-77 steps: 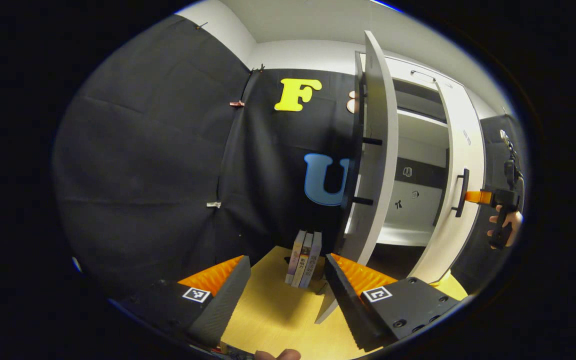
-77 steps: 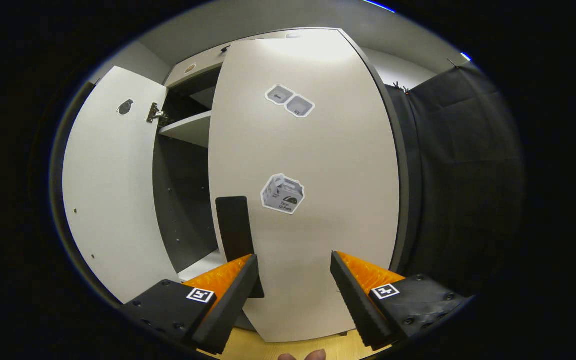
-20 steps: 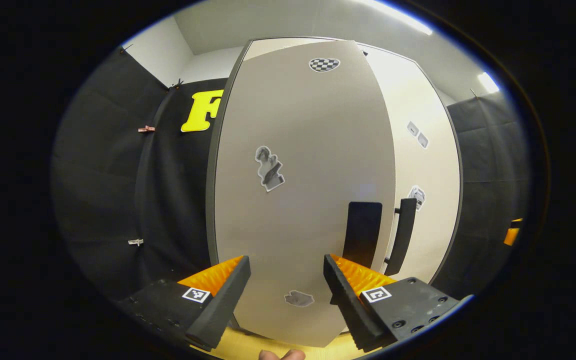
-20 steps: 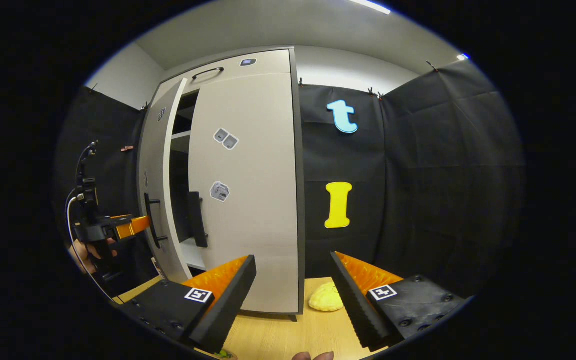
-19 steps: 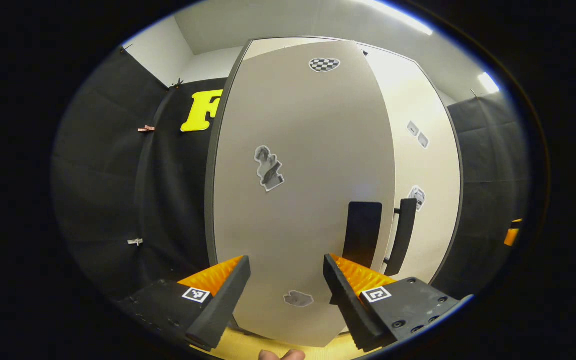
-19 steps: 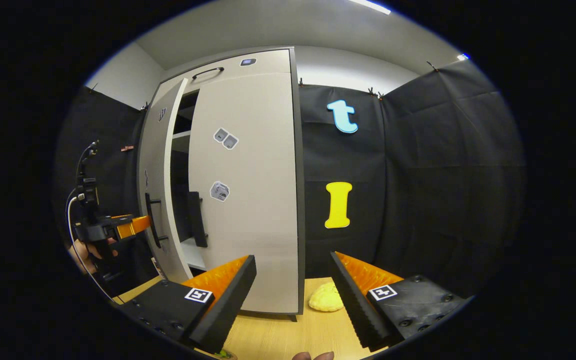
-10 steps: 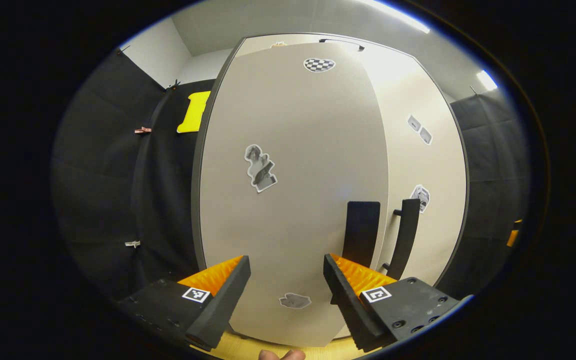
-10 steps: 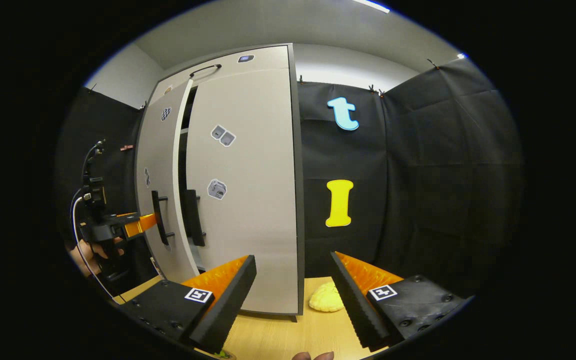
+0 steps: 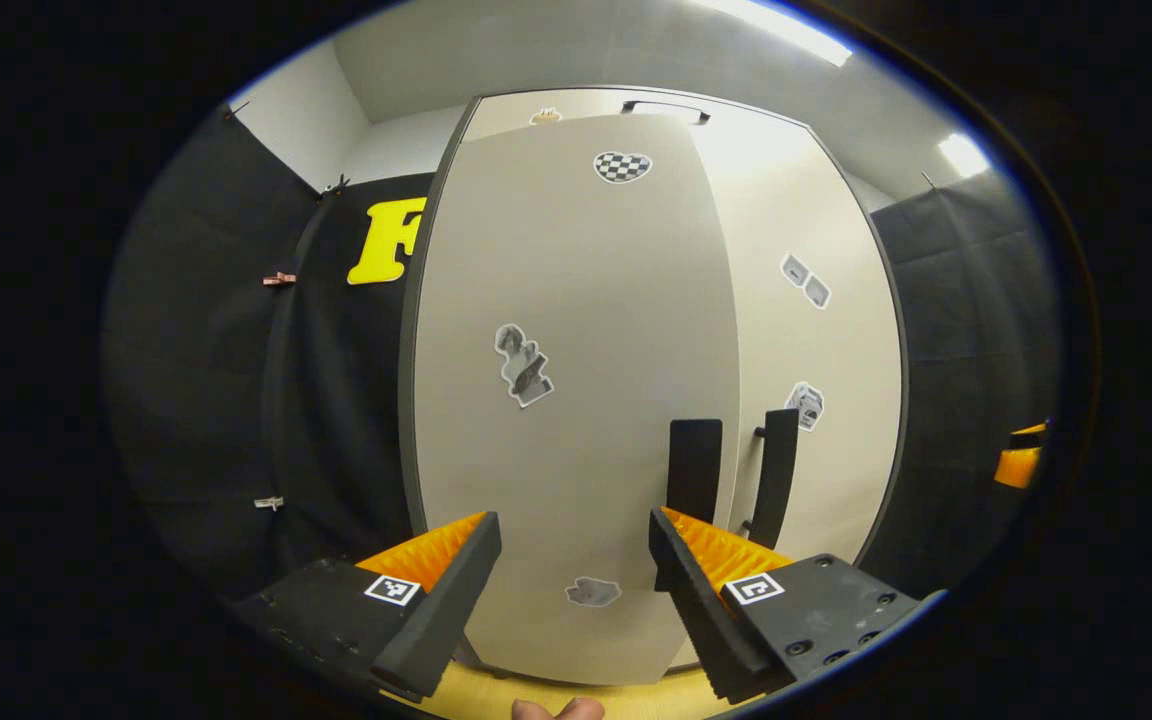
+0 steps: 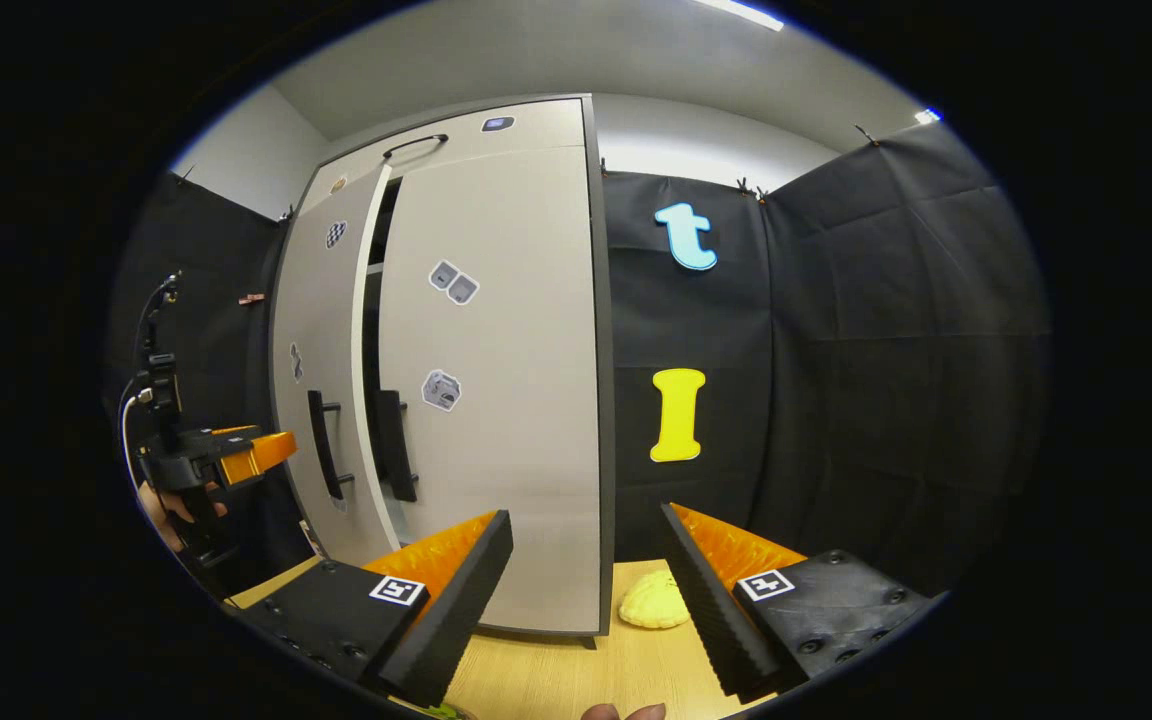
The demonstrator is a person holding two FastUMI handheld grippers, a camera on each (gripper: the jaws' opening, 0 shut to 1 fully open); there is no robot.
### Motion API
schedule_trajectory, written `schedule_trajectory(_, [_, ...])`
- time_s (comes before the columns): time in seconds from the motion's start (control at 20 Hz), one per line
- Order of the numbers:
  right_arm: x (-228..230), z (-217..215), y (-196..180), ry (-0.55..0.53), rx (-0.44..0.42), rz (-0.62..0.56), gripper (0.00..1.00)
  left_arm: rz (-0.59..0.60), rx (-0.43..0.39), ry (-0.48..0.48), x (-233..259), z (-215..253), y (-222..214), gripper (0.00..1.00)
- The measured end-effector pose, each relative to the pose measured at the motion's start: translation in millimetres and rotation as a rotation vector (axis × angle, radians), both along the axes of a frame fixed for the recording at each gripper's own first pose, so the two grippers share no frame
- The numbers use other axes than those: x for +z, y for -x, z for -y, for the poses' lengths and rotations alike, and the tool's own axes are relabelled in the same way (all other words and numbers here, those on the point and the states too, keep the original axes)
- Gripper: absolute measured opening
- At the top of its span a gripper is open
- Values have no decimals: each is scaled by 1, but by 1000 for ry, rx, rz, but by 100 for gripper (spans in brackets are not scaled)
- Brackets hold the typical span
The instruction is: Grasp the bottle in the cabinet with the left hand and place it on the coaster, then close the right door with the right hand and the left door with the left hand.
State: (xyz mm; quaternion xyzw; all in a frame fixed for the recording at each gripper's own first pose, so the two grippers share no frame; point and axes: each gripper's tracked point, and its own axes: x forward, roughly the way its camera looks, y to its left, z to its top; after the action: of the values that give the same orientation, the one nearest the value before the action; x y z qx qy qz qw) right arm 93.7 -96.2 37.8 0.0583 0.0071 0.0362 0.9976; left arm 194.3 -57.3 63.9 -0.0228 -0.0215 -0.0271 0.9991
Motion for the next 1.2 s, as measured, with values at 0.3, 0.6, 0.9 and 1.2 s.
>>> schedule_trajectory(0.3, [12,-20,14,14,13,18,97,-15,-24,33,-3,-10,38,95])
schedule_trajectory(0.6, [25,-40,30,36,21,53,97,-21,-39,24,-3,-23,71,95])
schedule_trajectory(0.9, [31,-58,47,61,24,73,97,-21,-54,20,-6,-29,108,95])
schedule_trajectory(1.2, [34,-68,60,67,24,83,97,-36,-31,60,-14,-46,132,95])
